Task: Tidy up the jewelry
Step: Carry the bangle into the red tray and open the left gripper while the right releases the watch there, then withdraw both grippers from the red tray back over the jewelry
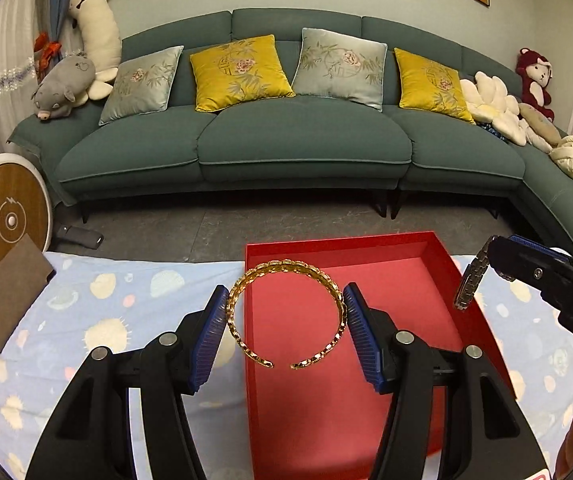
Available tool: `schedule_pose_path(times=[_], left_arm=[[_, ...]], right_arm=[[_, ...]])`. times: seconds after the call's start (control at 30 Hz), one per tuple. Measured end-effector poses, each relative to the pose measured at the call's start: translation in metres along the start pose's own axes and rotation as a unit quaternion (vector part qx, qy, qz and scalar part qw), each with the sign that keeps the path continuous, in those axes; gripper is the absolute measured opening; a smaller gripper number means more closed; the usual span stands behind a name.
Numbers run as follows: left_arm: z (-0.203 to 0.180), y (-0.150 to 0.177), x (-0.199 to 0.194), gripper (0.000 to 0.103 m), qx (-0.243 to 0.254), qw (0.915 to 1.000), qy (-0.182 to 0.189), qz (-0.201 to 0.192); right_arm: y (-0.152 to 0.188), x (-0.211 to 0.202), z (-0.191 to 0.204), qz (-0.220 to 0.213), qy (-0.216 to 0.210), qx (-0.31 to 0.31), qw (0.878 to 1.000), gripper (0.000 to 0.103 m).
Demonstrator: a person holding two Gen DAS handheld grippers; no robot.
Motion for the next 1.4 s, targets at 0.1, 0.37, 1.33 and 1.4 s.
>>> schedule_pose_path(times=[0.1,0.37,1.33,1.4], left_arm=[[0.003,-0.001,0.025,0.056,0.005,0.9999,-0.011,0.012],[0.009,-0.002,0.067,0.057,0.003,0.9987,-0.029,0.042],[0.002,0.12,-0.148,0.061,-0.029,0.9978,0.059,-0.001],[-0.006,0.15,-0.147,0.062,-0.045,0.9962,0.07,0.026]], right_arm=[[-0.004,0.028,-0.008,0.011,0.008,0.004,1.0,0.024],[-0.008,0.072,-0.022,0.022,0.03,-0.004,0.999,0.026],[0.124,-0.178,-0.054,-0.035,0.032,-0.011,0.999,0.055],[0.149,-0.18,-0.06,-0.02,0.038,-0.005,0.999,0.055]])
Point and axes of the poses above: each gripper's, at about its wrist camera, not at the fingertips, and x roughly the way its jaws point, z to its left, y to its underside, the point moved 10 cm from there along x, roughly the way its jaws point, and after that the axes turned 11 degrees about x, right-handed, at the moved point
